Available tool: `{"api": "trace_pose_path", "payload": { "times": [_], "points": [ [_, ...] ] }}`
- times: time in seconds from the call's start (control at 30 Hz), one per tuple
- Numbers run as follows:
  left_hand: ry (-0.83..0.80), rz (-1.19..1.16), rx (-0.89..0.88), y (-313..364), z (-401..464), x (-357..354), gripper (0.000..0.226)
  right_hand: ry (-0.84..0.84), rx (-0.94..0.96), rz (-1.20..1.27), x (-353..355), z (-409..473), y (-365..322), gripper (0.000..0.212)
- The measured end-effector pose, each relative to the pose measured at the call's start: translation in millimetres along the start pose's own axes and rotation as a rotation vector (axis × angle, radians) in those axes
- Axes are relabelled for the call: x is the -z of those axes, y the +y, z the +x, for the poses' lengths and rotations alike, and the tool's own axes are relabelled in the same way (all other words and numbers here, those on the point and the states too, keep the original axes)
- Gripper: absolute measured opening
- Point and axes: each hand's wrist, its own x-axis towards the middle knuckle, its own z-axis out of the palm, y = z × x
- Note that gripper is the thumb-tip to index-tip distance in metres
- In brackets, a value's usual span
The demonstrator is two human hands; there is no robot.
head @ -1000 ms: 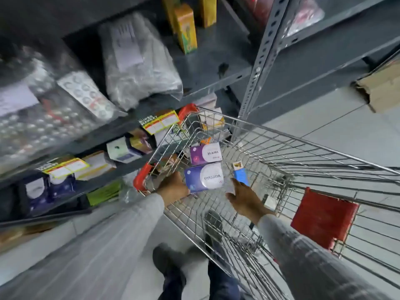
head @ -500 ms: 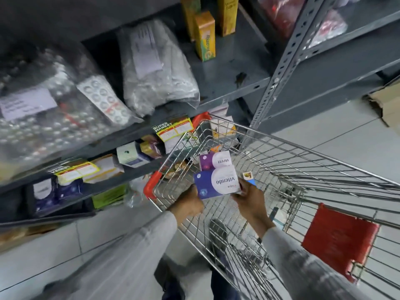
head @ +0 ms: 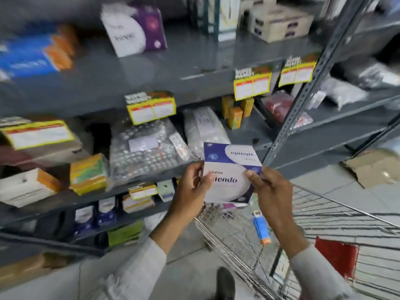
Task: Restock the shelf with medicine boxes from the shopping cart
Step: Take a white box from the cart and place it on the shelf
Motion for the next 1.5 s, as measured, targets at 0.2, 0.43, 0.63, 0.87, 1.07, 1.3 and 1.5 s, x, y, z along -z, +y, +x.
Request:
{"api": "trace_pose_path", "payload": {
  "times": [0.2,0.43,0.63,0.87,1.07,1.3,1.5],
  "points": [
    [0.064,-0.001,-0.28,103,-54,113,0.047,-0.013,0.265,0.017,-44,-29,-145,0.039],
    [0.211,0.06,-0.488,169,-108,252,0.037,-0.182,0.537,0.095,-132,-63,-275,0.036],
    [0.427,0.004,-0.507,184,-133,361,0.038,-0.299,0.639,0.113,-233,-87,-349,0.02],
    [0.616,-0.029,-0.424,181,-125,466,0.051,-0.508,0.622,0.106,-365,-95,-403,0.028],
    [0.632,-0.075,-0.393,160,-108,515,0.076,-0.724,0.469,0.105,-449,-89,-411,0.056],
    [0.578,-0.099,-0.313,151,-93,528,0.061,-0.731,0.396,0.099,-482,-81,-394,0.049],
    [0.65,-0.095,-0.343,140,-89,524,0.049,-0.754,0.411,0.157,-480,-80,-379,0.059]
  ]
}}
